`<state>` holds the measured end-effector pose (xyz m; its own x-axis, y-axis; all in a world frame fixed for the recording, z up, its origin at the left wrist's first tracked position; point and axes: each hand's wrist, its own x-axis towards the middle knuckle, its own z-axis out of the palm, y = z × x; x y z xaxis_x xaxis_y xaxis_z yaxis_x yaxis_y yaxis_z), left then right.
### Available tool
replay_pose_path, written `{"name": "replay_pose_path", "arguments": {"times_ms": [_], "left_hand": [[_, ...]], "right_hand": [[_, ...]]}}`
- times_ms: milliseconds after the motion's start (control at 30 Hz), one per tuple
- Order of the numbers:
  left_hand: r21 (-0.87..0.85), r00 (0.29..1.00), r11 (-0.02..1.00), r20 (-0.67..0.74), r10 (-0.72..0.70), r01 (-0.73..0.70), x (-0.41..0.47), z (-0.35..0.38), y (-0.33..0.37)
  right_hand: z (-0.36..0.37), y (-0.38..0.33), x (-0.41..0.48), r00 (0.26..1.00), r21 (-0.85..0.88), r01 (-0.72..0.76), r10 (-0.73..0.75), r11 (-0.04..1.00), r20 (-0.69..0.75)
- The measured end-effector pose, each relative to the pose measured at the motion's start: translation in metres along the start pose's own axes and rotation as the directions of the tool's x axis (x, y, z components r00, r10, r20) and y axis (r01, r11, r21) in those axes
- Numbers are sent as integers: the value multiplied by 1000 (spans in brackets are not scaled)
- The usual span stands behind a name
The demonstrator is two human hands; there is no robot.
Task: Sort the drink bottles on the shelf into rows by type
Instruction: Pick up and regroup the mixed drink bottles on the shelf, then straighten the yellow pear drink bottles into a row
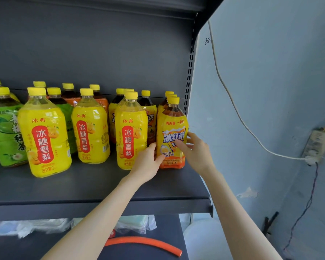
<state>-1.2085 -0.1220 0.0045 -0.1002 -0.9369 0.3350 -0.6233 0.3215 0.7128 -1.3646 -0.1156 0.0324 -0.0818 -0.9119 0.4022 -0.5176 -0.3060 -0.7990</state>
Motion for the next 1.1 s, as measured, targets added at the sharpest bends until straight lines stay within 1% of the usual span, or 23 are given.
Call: {"name": "replay_pose_path", "arguments": {"times_ms": [67,133,167,233,333,500,633,700,733,800,867,967,1033,1100], "left_hand": [[80,997,996,-58,52,-47,-9,-13,3],[145,983,983,-129,128,-109,-20,-27,4],[167,972,977,-170,161,-132,-25,-34,3],[196,948,966,-236,215,-171,-35,-49,0],[231,928,954,-274,252,-191,-44,-74,-10],[226,892,960,-380,245,-168,-43,-110,-41],[188,866,974,-457,202,-129,-32,-128,-72],[162,872,978,-449,194,-134,-27,-132,-84],[145,880,977,-430,202,-154,-24,-132,-88],[101,896,973,-379,230,-207,-18,-131,-91],[26,919,969,-313,241,-246,-11,-130,-89],[-102,955,971,-225,191,-218,1,-130,-88],[-133,970,972,-176,168,-193,7,-131,-89],[-156,980,973,-130,150,-169,15,-128,-91]], "right_hand": [[-3,-3,-5,996,-152,13,-26,988,-88],[-4,-9,-12,981,-225,53,-93,973,-169],[-3,-13,-16,973,-225,83,-127,971,-191],[2,-23,-22,967,-200,132,-171,971,-191],[19,-38,-28,966,-154,191,-214,969,-148],[53,-56,-24,961,-153,233,-251,960,-117],[87,-66,-18,955,-141,223,-245,965,-167],[104,-67,-16,958,-115,185,-205,976,-202],[110,-68,-16,964,-76,159,-171,984,-203],[121,-70,-13,984,48,85,-76,995,-161],[127,-70,-9,994,181,-3,22,983,-105],[130,-70,-3,994,330,-84,101,940,-35],[134,-69,-3,992,359,-86,113,930,-57],[140,-68,-4,986,342,-45,96,938,-134]]}}
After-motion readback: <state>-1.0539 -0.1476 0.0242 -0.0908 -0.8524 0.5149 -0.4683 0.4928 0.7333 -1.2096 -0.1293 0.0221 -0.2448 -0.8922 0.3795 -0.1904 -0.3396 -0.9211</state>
